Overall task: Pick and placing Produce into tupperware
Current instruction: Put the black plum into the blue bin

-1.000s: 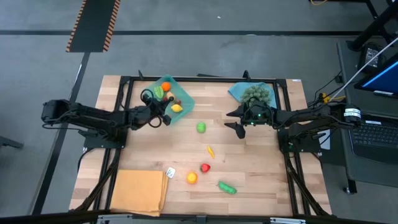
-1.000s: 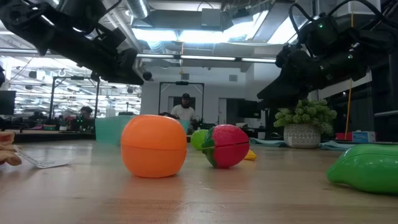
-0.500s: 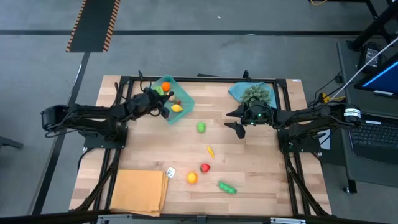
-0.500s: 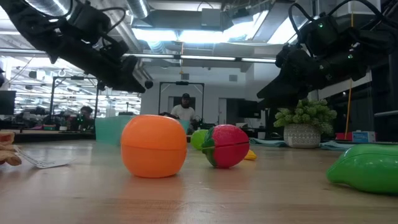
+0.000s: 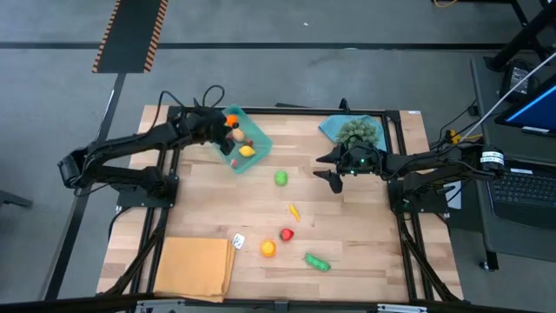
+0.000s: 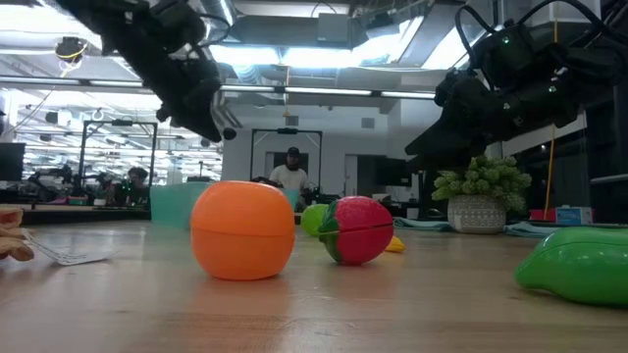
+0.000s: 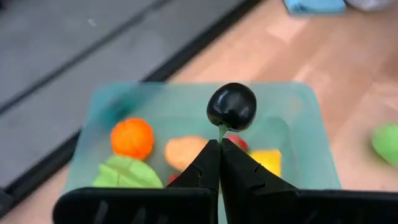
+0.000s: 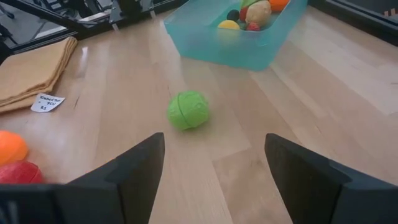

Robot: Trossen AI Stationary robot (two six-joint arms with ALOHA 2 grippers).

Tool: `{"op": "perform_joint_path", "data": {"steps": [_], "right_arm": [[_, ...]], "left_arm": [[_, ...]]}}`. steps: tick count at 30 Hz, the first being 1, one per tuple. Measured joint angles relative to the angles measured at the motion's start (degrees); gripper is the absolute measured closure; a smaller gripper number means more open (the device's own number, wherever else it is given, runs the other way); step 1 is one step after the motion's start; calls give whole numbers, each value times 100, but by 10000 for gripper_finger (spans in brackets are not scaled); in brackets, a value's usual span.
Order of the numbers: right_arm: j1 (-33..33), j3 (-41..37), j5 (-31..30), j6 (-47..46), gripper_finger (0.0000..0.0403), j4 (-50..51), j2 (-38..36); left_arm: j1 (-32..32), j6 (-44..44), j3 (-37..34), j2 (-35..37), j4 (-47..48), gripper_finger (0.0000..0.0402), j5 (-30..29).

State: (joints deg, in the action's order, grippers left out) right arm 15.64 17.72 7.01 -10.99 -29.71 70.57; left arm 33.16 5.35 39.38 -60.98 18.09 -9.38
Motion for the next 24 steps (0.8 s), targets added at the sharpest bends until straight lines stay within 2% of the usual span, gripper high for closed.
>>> {"op": "perform_joint_path", "data": {"steps": [6, 11, 17, 24], "right_arm": [[13, 0, -2, 250, 123, -20, 0], [17, 0, 0, 250, 123, -51, 0], [17, 0, 0, 380, 123, -66, 0], [31, 0, 0, 379, 123, -93, 0]], "left_arm": [[302, -83, 775, -415, 1259, 401, 260], [437, -316, 1337, -839, 2151, 401, 873], [473, -452, 1984, -1320, 3192, 401, 919], [471, -600, 2133, -1768, 3388, 401, 933]]}}
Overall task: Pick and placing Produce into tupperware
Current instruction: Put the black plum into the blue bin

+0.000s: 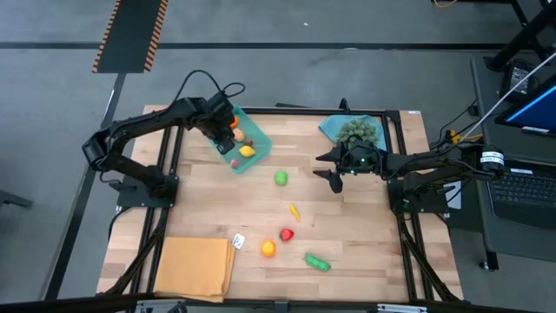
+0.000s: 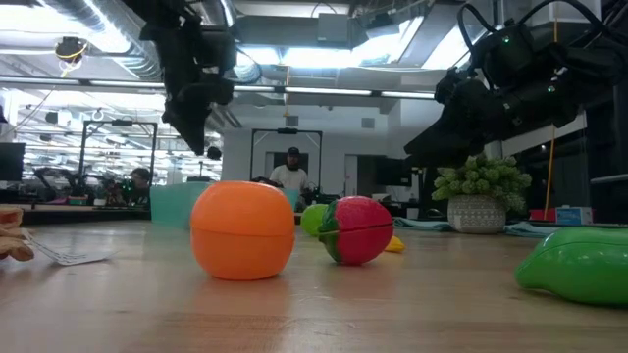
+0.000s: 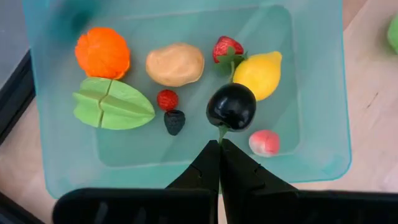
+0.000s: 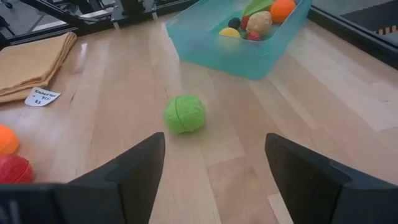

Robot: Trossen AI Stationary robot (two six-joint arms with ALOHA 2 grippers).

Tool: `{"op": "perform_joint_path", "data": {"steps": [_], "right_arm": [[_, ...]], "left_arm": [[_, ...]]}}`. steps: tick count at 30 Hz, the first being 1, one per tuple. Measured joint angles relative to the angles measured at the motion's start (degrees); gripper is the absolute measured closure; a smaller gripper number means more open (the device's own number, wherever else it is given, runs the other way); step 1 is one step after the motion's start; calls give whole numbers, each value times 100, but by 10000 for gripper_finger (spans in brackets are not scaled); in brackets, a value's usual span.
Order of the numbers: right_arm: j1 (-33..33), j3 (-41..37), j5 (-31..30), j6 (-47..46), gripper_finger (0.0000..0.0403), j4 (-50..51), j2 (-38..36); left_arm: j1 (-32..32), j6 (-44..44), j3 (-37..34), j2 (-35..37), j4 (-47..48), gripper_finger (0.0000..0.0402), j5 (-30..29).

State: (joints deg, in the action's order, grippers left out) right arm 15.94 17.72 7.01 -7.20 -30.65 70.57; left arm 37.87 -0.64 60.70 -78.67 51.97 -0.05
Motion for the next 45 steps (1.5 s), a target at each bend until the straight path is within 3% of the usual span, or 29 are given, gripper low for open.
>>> {"op": "perform_joint_path", "data": {"steps": [28, 45], "right_arm": [[1, 0, 0, 0, 123, 1, -2], [2, 0, 0, 17, 123, -1, -2]], "left_arm": [[-94, 54, 2, -226, -192, 401, -20], [-282, -12, 5, -1539, -464, 401, -11]]}}
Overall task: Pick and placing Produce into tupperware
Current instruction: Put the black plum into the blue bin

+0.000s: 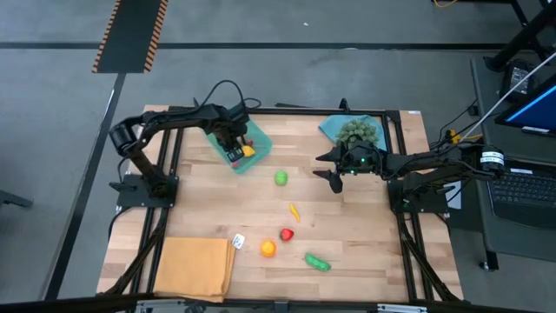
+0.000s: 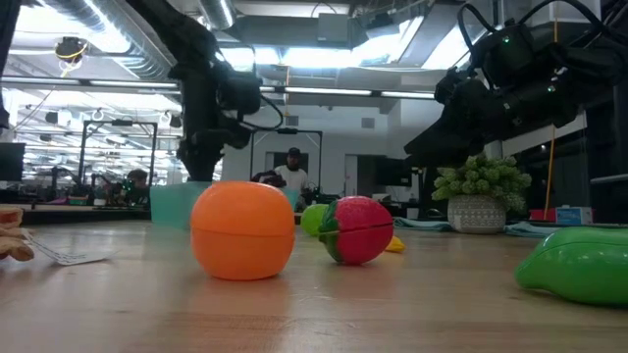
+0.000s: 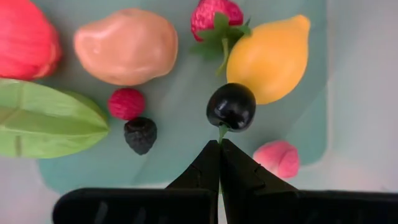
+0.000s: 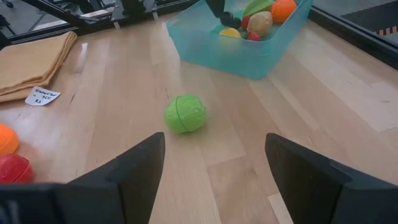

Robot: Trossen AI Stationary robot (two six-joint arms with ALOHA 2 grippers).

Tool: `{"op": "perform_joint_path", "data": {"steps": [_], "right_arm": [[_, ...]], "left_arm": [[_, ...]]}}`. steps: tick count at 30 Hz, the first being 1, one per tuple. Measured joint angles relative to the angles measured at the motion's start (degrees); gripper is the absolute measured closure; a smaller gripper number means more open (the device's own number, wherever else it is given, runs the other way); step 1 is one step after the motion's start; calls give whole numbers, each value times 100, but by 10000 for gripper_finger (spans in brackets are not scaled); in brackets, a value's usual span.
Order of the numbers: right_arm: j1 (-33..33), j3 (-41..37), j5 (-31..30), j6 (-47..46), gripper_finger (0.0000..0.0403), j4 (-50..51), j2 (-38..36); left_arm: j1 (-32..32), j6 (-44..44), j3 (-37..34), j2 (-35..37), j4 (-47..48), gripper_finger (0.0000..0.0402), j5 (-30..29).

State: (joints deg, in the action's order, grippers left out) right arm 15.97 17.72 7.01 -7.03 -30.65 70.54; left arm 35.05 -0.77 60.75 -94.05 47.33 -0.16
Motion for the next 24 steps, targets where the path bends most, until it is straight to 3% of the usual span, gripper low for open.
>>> {"op": "perform_joint_path", "data": {"steps": [17, 24], "right_arm": [[0, 0, 2, 2, 123, 0, 0], [0, 0, 2, 2, 123, 0, 0]], "left_arm": [[0, -136, -2, -420, -213, 400, -7], [0, -147, -2, -420, -259, 368, -35]]}}
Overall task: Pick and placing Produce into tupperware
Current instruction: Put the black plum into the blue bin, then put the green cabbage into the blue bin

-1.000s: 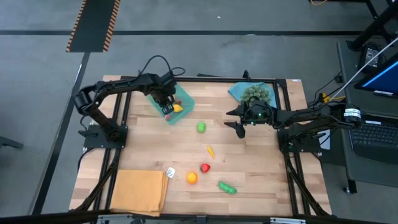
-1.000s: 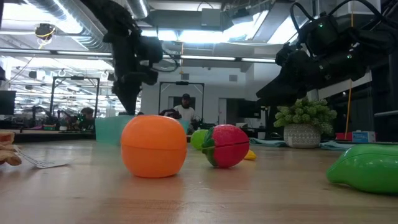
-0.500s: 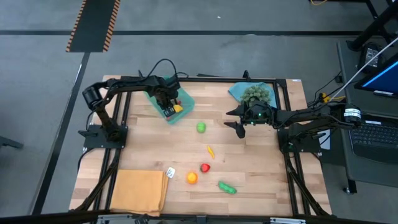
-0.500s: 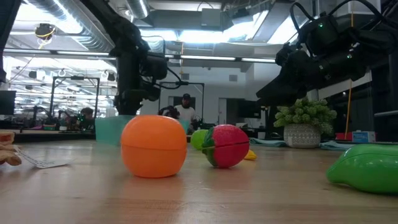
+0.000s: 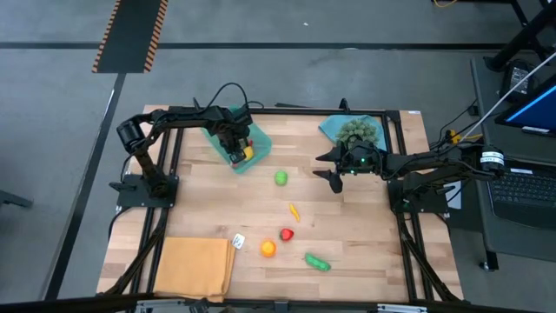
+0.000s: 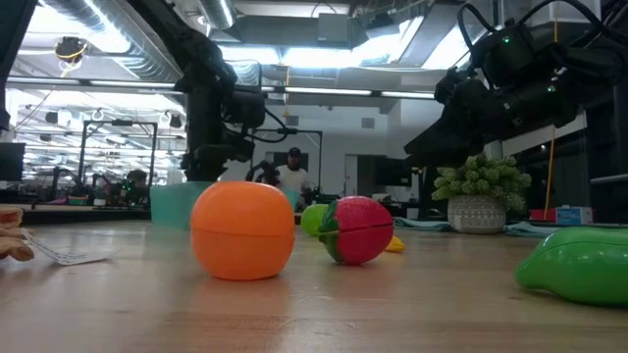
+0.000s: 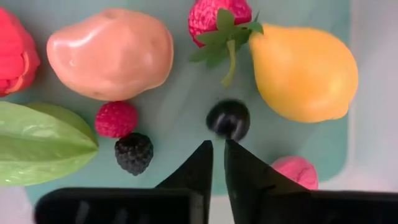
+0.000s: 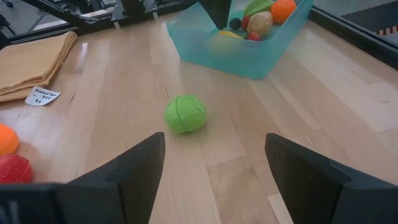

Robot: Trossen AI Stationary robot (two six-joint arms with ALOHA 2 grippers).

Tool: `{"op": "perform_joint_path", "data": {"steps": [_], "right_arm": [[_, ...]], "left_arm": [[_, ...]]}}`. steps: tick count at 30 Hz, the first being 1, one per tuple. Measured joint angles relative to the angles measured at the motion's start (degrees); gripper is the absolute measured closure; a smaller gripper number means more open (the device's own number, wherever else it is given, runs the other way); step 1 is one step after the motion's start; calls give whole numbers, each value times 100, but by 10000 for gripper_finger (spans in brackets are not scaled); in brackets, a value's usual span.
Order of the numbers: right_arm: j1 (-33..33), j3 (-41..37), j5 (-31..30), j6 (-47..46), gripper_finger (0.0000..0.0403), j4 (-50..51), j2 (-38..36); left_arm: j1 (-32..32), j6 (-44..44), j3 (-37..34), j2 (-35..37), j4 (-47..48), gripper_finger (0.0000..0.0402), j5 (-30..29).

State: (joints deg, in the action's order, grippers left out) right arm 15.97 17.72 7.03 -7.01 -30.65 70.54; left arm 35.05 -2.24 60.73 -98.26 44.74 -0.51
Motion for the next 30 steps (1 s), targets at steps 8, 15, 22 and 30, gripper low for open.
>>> {"op": "perform_joint_path", "data": {"steps": [8, 15, 22, 30], "right_arm": [[0, 0, 0, 2, 123, 0, 0], [0, 0, 0, 22, 123, 0, 0], [-2, 0, -2, 22, 123, 0, 0], [0, 0, -7, 22, 123, -2, 0]], "left_arm": [[0, -141, 0, 0, -86, 301, -33], [0, -272, 0, 0, -16, 269, -33], [2, -407, 166, 468, 527, 266, -31], [2, -507, 208, 1674, 537, 285, -26]]}}
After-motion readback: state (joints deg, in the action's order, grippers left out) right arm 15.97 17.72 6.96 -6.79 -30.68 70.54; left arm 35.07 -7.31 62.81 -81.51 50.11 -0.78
